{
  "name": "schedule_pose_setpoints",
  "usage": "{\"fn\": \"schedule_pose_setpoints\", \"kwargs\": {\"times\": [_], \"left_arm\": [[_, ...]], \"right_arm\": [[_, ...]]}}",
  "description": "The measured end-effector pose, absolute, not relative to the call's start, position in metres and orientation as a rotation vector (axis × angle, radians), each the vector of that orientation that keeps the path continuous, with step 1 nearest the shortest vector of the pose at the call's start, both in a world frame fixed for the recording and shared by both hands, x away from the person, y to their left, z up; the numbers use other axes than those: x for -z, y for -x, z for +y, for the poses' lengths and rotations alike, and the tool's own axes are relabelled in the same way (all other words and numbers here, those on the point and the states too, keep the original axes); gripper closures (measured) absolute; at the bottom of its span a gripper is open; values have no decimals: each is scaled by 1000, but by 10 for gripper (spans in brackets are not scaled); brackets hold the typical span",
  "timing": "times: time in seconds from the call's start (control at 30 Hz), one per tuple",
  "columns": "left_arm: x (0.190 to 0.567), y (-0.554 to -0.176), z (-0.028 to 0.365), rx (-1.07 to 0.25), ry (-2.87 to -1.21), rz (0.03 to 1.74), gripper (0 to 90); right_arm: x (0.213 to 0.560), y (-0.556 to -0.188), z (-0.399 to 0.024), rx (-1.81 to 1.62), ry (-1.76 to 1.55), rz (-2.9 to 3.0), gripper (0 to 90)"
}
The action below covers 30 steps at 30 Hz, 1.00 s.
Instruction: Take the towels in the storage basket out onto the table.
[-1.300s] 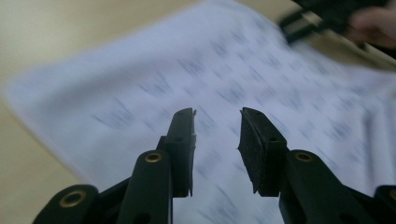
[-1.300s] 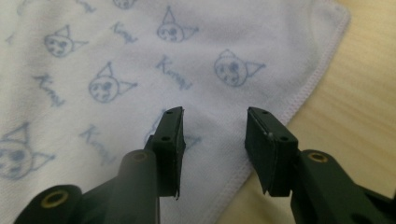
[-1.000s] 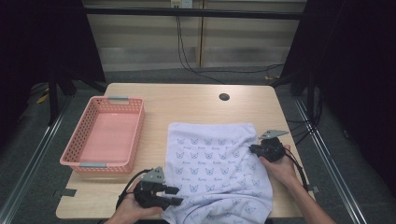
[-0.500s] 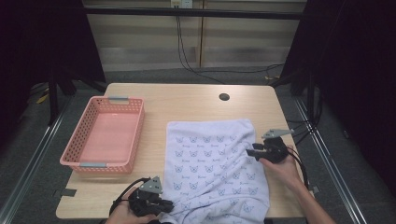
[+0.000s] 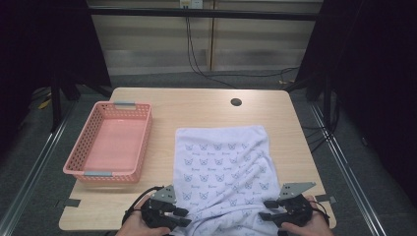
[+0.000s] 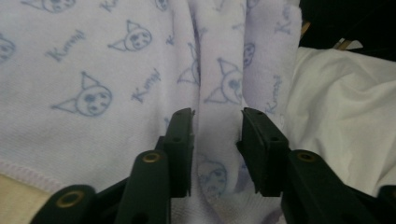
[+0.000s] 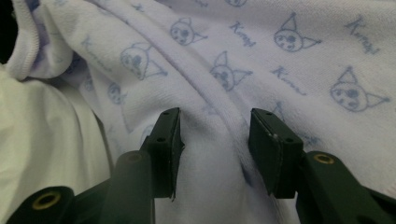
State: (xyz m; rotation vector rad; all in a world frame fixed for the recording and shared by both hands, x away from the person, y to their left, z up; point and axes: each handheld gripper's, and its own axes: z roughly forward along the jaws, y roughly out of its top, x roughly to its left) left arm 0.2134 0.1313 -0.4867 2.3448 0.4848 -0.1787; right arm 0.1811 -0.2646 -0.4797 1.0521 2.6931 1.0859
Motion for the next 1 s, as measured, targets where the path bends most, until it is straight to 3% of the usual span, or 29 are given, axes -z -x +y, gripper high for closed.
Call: {"fn": "schedule_pose_setpoints", "kwargs": {"times": [0.07,0.13,0.33,0.43,0.53,0.63,0.83,0.93,1.0], "left_arm": [[489,-211,132,153,-2340,495,651],[489,-211,136,148,-2364,478,770],[480,-206,140,176,-2485,409,823],[478,-200,145,202,-2497,417,796],[475,-207,152,210,-2398,491,627],[467,-223,156,162,-2279,548,545],[468,-271,142,79,-2215,646,558],[477,-294,133,-7,-2268,658,552],[487,-309,131,32,-2255,726,561]], "right_arm": [[486,-186,-261,-1032,-1050,2723,673],[485,-184,-259,-1004,-1043,2753,777],[477,-164,-253,-891,-972,2876,805],[476,-147,-248,-873,-953,2918,791],[474,-142,-250,-946,-944,2856,613],[460,-157,-264,-1177,-1032,2671,590],[460,-219,-282,-1156,-1118,2489,536],[471,-249,-282,-1054,-1148,2481,525],[475,-264,-281,-1024,-1161,2467,525]]}}
